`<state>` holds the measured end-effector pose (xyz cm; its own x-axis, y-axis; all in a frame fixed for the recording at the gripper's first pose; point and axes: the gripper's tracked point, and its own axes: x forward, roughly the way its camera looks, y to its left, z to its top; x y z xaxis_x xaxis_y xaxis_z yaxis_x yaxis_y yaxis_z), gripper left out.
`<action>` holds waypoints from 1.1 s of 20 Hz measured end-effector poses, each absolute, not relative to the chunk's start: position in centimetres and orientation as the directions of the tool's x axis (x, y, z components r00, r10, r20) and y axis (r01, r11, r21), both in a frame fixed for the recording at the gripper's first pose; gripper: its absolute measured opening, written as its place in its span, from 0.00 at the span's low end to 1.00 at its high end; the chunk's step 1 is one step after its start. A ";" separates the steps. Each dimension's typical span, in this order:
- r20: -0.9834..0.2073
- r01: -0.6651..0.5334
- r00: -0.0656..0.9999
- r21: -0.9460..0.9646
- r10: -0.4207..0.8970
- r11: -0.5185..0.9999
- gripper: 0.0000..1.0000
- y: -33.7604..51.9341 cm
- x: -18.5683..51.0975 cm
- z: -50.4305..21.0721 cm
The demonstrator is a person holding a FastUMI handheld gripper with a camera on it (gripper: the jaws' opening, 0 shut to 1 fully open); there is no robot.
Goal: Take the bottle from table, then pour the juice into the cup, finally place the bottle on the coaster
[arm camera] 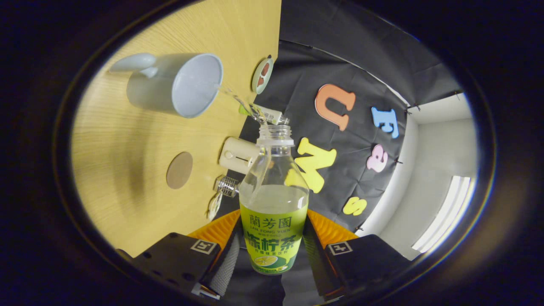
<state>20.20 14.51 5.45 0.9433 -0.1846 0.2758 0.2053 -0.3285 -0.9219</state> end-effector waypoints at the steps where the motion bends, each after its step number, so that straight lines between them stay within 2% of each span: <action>1: 0.275 0.205 0.944 -0.922 -0.184 -0.329 0.80 14.4 20.0 5.4; 22: 0.322 0.219 0.933 -0.863 -0.163 -0.455 0.80 15.2 19.5 7.2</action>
